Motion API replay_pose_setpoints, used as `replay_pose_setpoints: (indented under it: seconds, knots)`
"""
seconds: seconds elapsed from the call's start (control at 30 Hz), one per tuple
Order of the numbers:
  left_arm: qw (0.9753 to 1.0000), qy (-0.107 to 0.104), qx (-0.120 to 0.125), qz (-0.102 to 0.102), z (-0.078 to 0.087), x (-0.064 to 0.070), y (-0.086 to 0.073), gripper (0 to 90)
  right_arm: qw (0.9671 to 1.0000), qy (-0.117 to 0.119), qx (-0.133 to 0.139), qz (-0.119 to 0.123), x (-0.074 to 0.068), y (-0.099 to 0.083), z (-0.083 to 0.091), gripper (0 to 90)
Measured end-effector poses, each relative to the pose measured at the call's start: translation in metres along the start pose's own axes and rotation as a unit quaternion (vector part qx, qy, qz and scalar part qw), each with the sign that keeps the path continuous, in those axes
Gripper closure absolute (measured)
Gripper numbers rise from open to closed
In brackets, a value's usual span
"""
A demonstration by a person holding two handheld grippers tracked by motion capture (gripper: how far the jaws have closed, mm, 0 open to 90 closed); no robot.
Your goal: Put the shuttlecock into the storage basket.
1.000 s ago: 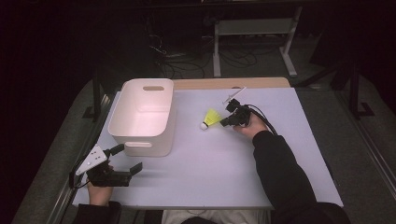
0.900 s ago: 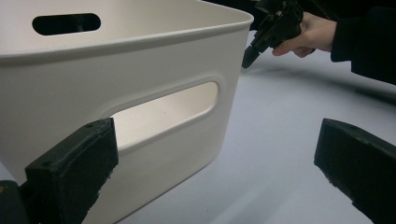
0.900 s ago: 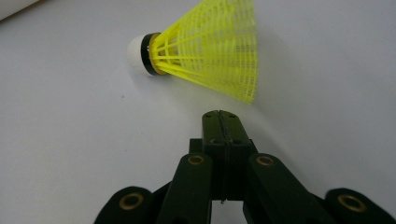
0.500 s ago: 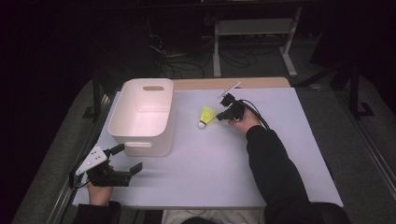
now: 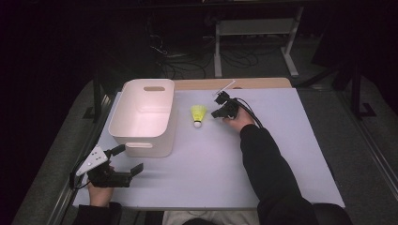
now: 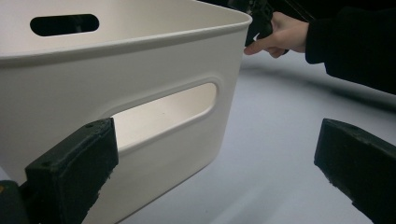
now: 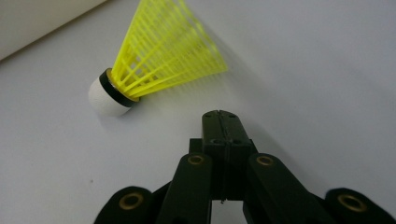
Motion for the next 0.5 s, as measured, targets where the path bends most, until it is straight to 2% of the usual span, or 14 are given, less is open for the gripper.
replay_pose_setpoints:
  seconds: [0.5]
  knots:
    - [1.0,-0.001,0.0,0.0,0.0,0.0,0.0,0.0,0.9998,0.019,0.012,0.0,-0.021,0.024,-0.021,88.5]
Point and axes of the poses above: each handheld gripper's, and its own axes: z roughly backward along the jaws, y roughly out of its top, x roughly to its right, the point moved 10 cm from there along -z, roughly forward along the jaws, and after that the axes turned 6 degrees about x, right-handed, at the moved point
